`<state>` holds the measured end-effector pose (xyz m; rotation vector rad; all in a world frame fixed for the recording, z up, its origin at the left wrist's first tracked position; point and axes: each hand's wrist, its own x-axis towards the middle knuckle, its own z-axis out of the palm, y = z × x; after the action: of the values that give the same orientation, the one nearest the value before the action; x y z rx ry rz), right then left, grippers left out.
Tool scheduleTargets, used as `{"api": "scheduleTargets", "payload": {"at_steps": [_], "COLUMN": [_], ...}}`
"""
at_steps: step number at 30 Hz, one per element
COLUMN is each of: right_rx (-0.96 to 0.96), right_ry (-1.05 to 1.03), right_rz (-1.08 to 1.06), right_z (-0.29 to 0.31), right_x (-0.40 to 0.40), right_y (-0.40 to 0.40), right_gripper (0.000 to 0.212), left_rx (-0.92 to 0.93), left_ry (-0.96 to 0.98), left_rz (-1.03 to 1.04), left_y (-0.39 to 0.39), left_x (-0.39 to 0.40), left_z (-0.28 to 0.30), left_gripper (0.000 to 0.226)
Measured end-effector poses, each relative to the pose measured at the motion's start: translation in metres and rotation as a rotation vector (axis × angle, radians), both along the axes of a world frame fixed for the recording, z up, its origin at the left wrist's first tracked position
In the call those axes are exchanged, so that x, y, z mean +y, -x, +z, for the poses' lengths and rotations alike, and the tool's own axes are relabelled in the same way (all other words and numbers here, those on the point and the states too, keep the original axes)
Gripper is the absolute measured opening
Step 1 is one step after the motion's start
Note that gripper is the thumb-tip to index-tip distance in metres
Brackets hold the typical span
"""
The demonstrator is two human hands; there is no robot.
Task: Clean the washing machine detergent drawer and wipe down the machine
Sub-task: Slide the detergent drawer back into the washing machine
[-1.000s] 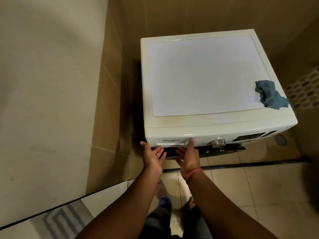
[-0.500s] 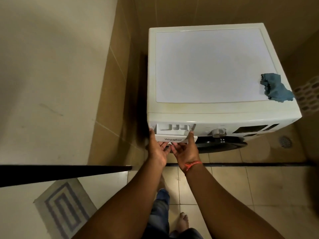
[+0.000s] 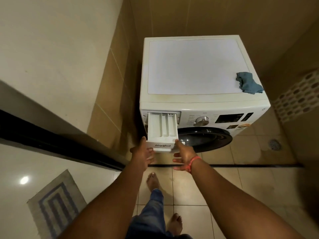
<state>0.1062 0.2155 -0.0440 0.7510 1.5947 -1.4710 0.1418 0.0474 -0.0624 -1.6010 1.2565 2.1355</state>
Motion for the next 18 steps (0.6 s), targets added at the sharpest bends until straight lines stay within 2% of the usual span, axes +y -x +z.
{"api": "scheduleTargets", "payload": {"at_steps": [1,2,3,6,8,10,12,15,18], "right_rx": [0.08,0.203,0.362,0.931,1.158,1.203,1.192,1.205,1.262], "right_ry": [-0.055,-0.149,-0.28,-0.916,-1.107,-1.134,-1.146,-1.159,-1.161], "right_rz": [0.049,0.127,0.244,0.757,0.995,1.103,1.135,1.175,1.155], "right_z": [0.003,0.004,0.004,0.005,0.002,0.003,0.006,0.01,0.012], "right_x": [0.003,0.006,0.01,0.026,0.033,0.034,0.03,0.018,0.008], "right_y": [0.0,-0.001,-0.003,-0.01,-0.007,0.001,0.015,0.039,0.071], "right_gripper": [0.057,0.058,0.059,0.073,0.084,0.093,0.102,0.113,0.112], "left_rx": [-0.061,-0.108,-0.129,-0.099,-0.074,-0.061,-0.035,-0.002,0.008], "left_ry": [0.099,0.285,0.508,1.172,1.439,1.557,1.658,1.775,1.793], "left_rz": [-0.115,-0.264,-0.433,-0.869,-1.04,-1.223,-1.32,-1.382,-1.336], "left_y": [-0.003,-0.007,-0.013,-0.03,-0.031,-0.023,-0.007,0.019,0.053], "left_x": [-0.001,-0.001,-0.002,-0.012,-0.022,-0.025,-0.03,-0.04,-0.052], "left_z": [0.006,0.016,0.025,0.029,0.025,0.026,0.029,0.031,0.032], "left_gripper": [0.1,0.108,0.106,0.097,0.1,0.104,0.108,0.115,0.115]}}
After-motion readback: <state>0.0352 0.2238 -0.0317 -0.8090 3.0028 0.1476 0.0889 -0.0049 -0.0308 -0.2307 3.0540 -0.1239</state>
